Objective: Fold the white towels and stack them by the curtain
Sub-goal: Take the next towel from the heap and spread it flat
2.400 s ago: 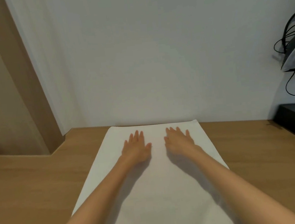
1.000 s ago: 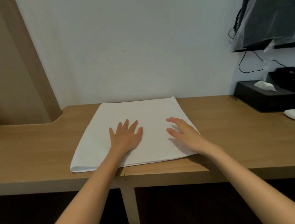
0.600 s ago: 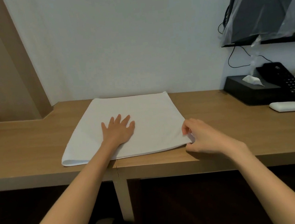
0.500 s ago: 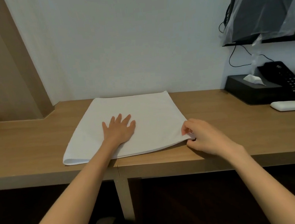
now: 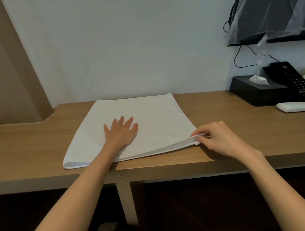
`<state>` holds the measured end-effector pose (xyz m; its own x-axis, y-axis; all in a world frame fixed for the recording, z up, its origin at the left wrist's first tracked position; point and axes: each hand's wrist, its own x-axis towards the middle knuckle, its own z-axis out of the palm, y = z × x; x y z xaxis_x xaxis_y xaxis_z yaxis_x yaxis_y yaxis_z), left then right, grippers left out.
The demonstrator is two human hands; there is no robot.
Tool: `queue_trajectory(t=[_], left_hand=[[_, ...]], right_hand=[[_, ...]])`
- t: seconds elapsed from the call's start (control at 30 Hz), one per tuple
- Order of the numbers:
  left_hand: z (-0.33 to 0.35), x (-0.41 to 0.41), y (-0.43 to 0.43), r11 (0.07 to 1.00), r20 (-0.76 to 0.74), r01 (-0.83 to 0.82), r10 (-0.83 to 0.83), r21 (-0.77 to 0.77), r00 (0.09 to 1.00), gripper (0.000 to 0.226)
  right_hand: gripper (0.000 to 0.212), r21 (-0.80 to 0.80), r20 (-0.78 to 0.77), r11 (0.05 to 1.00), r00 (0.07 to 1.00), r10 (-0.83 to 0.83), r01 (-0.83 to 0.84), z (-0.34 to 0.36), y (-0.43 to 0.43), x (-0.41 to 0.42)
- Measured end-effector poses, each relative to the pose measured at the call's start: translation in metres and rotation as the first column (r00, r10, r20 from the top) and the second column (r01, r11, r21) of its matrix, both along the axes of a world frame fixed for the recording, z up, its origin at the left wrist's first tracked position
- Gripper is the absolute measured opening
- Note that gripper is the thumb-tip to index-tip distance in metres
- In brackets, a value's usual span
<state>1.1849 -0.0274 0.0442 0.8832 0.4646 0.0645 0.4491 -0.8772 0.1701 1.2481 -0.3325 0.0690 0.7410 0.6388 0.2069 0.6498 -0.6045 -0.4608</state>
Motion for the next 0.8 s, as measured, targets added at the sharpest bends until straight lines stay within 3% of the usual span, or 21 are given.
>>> queue_trajectory(t=[0.13,0.23,0.37,0.53,0.7,0.8], left_hand=[[0.001,0.000,0.000,1.000,-0.014,0.007,-0.007,0.004,1.000,0.056],[0.003,0.000,0.000,1.000,-0.032,0.015,-0.014,0.006,0.999,0.056],[0.004,-0.001,0.004,0.999,-0.035,0.036,-0.036,-0.008,0.999,0.056],[0.003,-0.016,0.031,1.000,-0.030,-0.030,0.030,-0.005,0.999,0.055],[0.003,-0.040,0.072,0.989,-0.038,-0.147,0.148,0.034,0.988,0.056],[0.004,-0.049,0.085,0.983,-0.045,-0.181,0.181,0.019,0.982,0.056]], right_hand=[[0.020,0.157,0.227,0.984,0.967,-0.116,0.082,0.001,0.006,-0.009],[0.018,0.283,0.216,0.958,0.971,-0.098,0.033,0.002,0.016,-0.018],[0.019,0.154,0.100,0.983,0.988,-0.116,0.100,-0.012,0.018,-0.024],[0.031,0.164,0.030,0.959,0.970,-0.240,0.232,-0.012,0.016,-0.022],[0.038,0.095,-0.016,0.982,0.987,-0.161,0.162,-0.016,0.013,-0.027],[0.033,0.053,0.028,0.979,0.979,-0.200,0.199,-0.017,0.015,-0.031]])
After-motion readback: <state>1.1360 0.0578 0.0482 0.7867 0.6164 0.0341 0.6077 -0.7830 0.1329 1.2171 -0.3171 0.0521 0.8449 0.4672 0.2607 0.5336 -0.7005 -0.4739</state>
